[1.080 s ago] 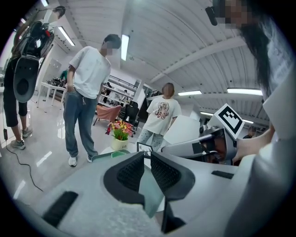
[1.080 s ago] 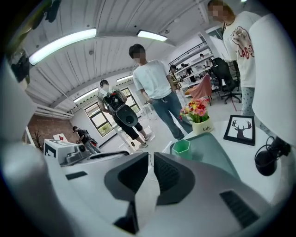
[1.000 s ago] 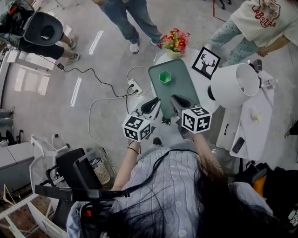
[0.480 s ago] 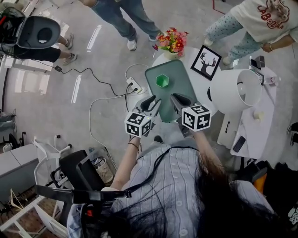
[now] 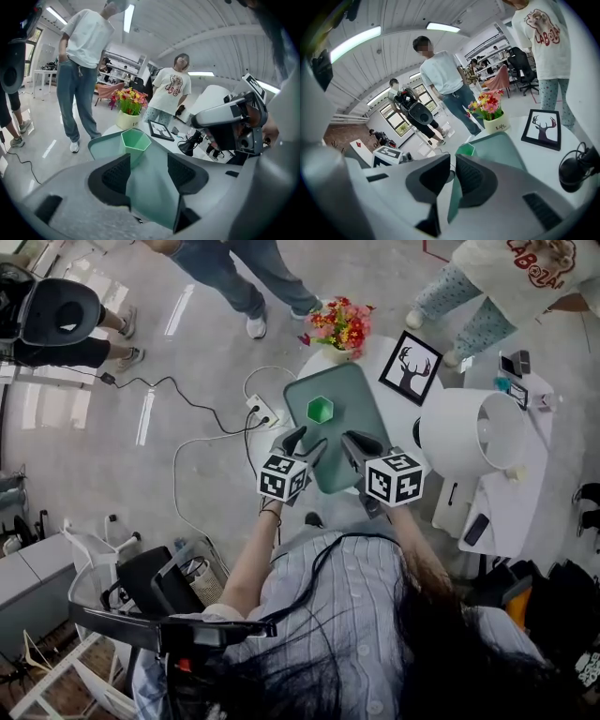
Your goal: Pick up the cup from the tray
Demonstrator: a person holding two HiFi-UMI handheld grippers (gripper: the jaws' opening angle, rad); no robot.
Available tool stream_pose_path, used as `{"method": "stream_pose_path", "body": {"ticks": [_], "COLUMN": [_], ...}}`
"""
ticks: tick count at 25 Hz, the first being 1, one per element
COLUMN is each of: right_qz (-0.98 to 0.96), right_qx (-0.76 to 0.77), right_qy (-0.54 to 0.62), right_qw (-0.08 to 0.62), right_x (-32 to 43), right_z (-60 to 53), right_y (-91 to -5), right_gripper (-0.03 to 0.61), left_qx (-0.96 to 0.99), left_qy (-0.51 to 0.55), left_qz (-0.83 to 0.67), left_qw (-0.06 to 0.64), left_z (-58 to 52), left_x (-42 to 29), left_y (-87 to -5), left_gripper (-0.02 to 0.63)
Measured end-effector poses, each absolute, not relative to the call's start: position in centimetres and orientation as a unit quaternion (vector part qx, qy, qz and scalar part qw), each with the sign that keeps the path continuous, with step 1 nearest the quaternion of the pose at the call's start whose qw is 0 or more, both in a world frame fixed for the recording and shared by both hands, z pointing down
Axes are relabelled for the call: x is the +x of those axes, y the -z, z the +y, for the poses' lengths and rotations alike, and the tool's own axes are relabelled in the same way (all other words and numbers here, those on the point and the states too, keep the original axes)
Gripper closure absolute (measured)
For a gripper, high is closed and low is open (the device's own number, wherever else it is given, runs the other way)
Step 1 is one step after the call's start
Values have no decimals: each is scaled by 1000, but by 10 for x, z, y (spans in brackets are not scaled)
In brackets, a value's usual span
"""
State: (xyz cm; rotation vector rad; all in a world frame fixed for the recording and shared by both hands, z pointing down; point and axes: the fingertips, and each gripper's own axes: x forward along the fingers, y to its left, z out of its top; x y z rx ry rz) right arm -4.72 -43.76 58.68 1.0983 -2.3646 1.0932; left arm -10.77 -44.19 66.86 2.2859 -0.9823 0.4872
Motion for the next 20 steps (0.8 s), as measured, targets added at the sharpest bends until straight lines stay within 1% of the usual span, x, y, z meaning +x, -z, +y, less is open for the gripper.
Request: {"method": "stream_pose_path", "body": {"ticks": [4,10,20], "right_qz": [-818,-809,-789], "right_qx": [389,398,419], "right_qy": [-390,-397,-407], "right_qw": [165,173,191], "right_x": [-40,-29,-2], "right_z": [-439,-439,-423], "right_y": [-594,-602,-614], "right_gripper": [523,523,523], "left_qx": [857,851,858], "left_qy": [-197,-217,-246], "left_qz": [-374,-379,-354], "left_qw": [295,293,280], "left_z": [-457,-480,-505], "left_x": [-107,-108,-88], "left_y": [-684,-707,-736], "left_gripper": [343,302,288]}}
